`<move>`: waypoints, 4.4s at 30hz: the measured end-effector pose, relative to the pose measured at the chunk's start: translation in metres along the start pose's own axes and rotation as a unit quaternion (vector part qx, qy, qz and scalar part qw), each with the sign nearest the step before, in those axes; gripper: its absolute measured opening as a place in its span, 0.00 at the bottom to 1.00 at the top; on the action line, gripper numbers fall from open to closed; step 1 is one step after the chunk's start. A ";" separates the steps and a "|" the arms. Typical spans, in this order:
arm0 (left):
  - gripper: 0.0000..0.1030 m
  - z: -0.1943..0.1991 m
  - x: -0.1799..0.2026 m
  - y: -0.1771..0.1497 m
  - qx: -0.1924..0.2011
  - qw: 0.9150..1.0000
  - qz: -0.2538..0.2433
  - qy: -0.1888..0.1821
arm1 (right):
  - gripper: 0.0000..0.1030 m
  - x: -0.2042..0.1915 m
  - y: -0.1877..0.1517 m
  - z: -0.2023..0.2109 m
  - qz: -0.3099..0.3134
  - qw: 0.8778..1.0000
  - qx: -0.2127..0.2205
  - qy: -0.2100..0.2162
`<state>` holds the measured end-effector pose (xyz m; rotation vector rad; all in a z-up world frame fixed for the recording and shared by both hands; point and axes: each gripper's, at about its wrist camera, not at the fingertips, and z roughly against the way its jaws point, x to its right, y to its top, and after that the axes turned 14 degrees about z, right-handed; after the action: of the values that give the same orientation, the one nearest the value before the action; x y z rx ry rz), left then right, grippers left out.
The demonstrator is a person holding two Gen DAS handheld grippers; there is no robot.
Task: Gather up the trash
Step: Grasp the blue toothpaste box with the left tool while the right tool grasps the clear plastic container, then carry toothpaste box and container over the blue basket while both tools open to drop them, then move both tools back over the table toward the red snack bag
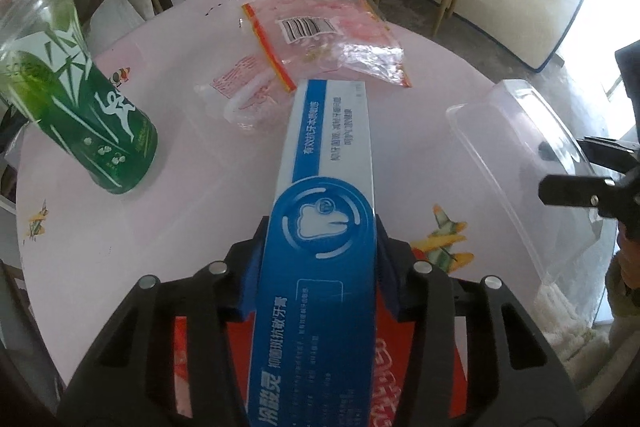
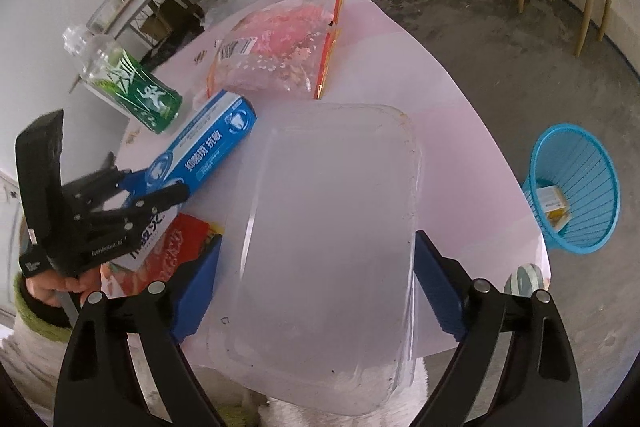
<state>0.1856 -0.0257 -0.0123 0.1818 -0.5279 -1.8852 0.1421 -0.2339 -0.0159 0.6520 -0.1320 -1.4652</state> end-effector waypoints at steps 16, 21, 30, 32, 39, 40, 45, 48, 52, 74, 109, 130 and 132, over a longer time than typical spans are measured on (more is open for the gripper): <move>0.43 0.069 -0.002 -0.015 0.040 0.995 0.050 -0.077 | 0.85 0.004 -0.005 0.030 -0.030 0.996 0.047 0.071; 0.43 0.079 0.020 0.003 0.064 0.991 0.044 -0.111 | 0.85 0.019 -0.010 0.053 -0.048 0.993 0.076 0.077; 0.43 0.037 0.133 0.072 0.032 0.977 0.016 -0.208 | 0.85 0.118 -0.052 0.127 -0.167 0.973 0.159 0.012; 0.43 0.014 0.162 0.090 0.002 0.974 0.019 -0.225 | 0.85 0.155 -0.071 0.135 -0.221 0.961 0.168 0.007; 0.43 -0.093 0.281 0.129 -0.097 0.972 -0.011 -0.214 | 0.85 0.271 -0.128 0.119 -0.376 0.911 0.167 0.012; 0.43 -0.108 0.293 0.132 -0.109 0.971 -0.013 -0.211 | 0.85 0.288 -0.133 0.111 -0.395 0.903 0.167 0.015; 0.43 -0.170 0.338 0.154 -0.147 0.967 0.004 -0.209 | 0.88 0.349 -0.143 0.071 -0.454 0.877 0.154 0.022; 0.59 -0.196 0.351 0.165 -0.154 0.962 0.035 -0.221 | 0.89 0.392 -0.146 0.042 -0.485 0.862 0.142 0.024; 0.64 -0.210 0.363 0.169 -0.150 0.962 0.051 -0.221 | 0.90 0.429 -0.151 0.005 -0.508 0.853 0.116 -0.004; 0.76 -0.075 0.266 0.128 -0.066 0.968 -0.002 -0.240 | 0.90 0.398 -0.146 -0.005 -0.484 0.864 0.133 -0.032; 0.81 0.087 -0.083 -0.141 0.162 0.935 0.317 -0.006 | 0.61 -0.078 -0.013 0.020 0.099 0.993 0.057 0.042; 0.77 0.055 -0.146 -0.151 0.154 0.899 0.398 -0.099 | 0.37 -0.167 -0.017 -0.063 0.217 0.974 -0.038 -0.051; 0.77 0.055 -0.150 -0.153 0.160 0.888 0.411 -0.129 | 0.37 -0.169 -0.017 -0.066 0.216 0.974 -0.037 -0.051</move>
<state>0.0913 0.1710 -0.0498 -0.0823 -0.9272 -0.9830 0.1361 -0.0525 -0.0276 0.4512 -0.2807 -1.0769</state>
